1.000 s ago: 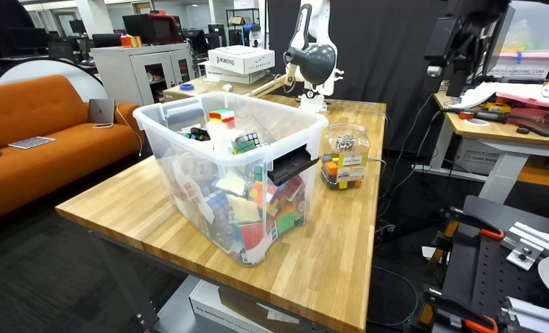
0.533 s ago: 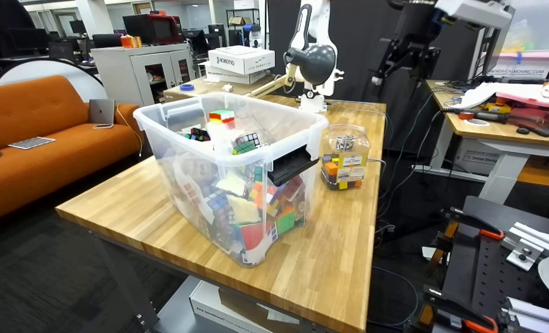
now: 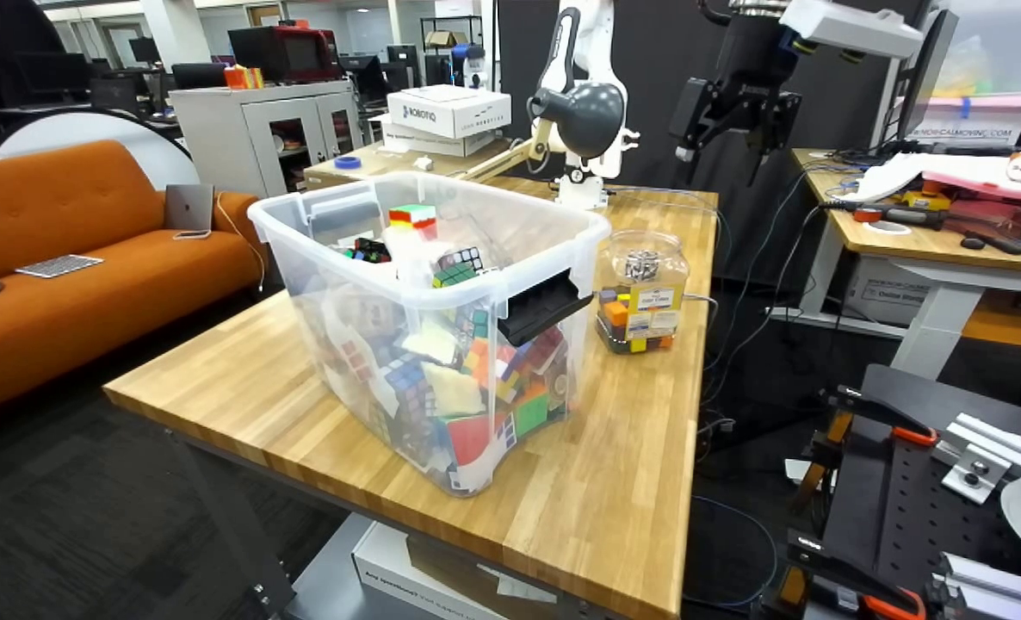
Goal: Move the clear container to the left
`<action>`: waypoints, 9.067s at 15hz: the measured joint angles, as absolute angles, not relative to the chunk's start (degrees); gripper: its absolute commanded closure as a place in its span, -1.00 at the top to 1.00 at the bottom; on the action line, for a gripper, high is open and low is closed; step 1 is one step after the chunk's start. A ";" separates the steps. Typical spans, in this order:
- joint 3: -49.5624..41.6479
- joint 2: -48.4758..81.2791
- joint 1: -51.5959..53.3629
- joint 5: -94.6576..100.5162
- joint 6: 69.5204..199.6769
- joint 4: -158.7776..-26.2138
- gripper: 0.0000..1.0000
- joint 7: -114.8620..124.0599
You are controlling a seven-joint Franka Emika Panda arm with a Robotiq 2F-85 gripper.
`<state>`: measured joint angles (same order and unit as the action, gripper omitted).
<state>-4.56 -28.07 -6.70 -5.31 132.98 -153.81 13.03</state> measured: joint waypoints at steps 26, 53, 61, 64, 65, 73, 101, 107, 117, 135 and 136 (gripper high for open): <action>-9.22 -15.75 -8.18 -6.39 144.21 -147.50 1.00 12.68; -13.54 15.10 -10.13 -5.57 143.51 -130.30 0.96 27.81; -14.38 16.97 -10.13 -6.74 142.86 -129.42 -0.26 27.81; -14.39 16.99 -10.13 -7.38 142.86 -129.41 -0.68 27.82; -14.39 16.99 -10.13 -7.41 142.86 -129.39 -0.80 27.82; -14.32 17.03 -9.99 -7.44 142.85 -129.13 -0.96 27.82; -13.77 7.29 -9.12 3.36 136.58 -131.34 -0.96 27.68; -14.57 3.92 -9.42 3.44 137.64 -130.90 -0.96 27.56; -14.35 2.80 -9.66 4.20 137.80 -132.79 -0.96 26.46; -9.98 3.96 -6.88 13.68 136.87 -137.79 -0.96 13.73; -9.78 3.90 -6.82 13.86 136.90 -138.02 -0.96 13.55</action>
<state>-9.78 3.90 -6.82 13.86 136.90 -138.02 13.55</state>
